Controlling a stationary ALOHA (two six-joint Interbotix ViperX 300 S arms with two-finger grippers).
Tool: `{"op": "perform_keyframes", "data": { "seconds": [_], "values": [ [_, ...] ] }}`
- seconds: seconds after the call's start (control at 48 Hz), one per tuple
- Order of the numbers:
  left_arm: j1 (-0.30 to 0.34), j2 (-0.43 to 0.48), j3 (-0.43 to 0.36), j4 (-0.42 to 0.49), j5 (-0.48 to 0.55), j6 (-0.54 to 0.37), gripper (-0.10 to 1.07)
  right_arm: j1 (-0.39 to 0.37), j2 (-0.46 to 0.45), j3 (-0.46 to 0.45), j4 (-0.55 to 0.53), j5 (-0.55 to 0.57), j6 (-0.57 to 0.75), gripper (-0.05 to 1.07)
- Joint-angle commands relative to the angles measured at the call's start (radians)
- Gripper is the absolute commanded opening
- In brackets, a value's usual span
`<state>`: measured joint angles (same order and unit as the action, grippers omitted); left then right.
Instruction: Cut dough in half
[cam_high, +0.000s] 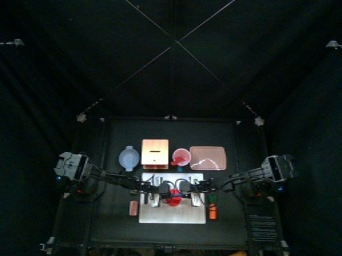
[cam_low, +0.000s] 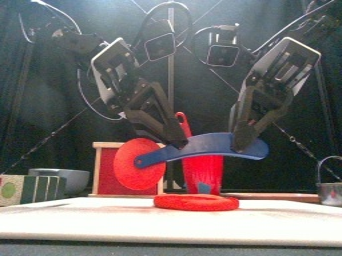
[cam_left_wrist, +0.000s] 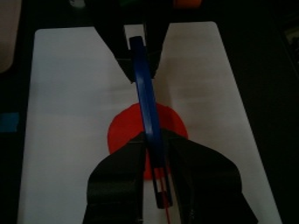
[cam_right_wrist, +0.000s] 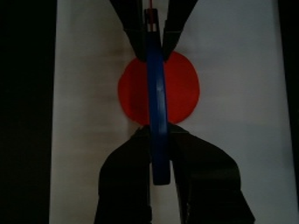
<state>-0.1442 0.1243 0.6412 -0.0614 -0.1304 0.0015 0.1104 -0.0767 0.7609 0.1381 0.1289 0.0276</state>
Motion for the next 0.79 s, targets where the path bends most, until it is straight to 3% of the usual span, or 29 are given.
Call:
{"op": "perform_keyframes", "data": {
  "seconds": [0.0, 0.771],
  "values": [
    [0.002, -0.028, -0.005, 0.005, -0.052, 0.003, 0.56, -0.009, -0.015, -0.037, -0.002, -0.026, -0.002, 0.26],
    [0.012, -0.025, 0.046, 0.005, -0.11, 0.005, 0.56, -0.011, 0.038, -0.049, -0.002, -0.071, -0.008, 0.26]
  ]
}}
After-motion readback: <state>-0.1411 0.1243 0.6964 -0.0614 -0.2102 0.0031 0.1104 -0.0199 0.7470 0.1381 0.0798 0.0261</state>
